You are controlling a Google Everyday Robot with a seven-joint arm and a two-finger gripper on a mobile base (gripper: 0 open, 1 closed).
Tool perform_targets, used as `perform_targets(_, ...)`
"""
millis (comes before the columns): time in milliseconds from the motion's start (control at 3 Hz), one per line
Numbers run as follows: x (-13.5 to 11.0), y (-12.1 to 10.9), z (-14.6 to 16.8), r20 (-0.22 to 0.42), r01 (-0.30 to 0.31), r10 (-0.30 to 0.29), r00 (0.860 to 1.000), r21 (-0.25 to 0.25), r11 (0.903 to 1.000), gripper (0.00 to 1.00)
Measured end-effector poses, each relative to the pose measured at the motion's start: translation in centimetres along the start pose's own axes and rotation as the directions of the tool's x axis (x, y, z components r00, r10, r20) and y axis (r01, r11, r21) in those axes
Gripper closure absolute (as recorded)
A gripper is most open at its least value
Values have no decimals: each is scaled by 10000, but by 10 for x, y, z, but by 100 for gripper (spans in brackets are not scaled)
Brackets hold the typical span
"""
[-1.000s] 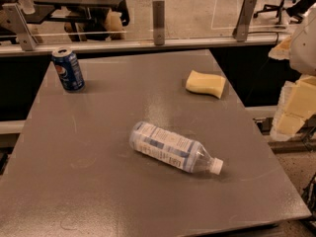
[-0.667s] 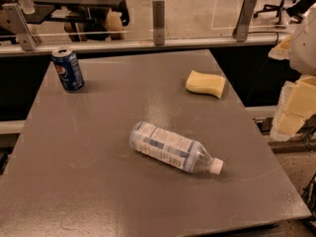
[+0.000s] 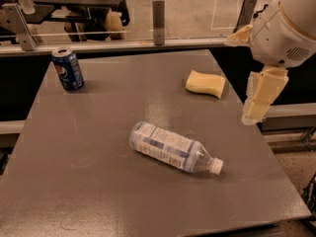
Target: Place blue plastic bottle upright
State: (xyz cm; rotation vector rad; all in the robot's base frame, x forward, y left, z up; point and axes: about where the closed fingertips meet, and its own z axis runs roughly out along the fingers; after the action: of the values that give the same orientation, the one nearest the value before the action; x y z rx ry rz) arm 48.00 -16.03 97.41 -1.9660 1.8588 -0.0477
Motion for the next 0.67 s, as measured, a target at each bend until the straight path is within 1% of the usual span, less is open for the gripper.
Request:
perform_targets(333, -26, -12, 16, 1024, 1521, -1525, 9830, 114, 9883, 0)
perform_targets(667, -48, -10, 24, 1983, 3367, -3347, 9212, 249, 9413, 0)
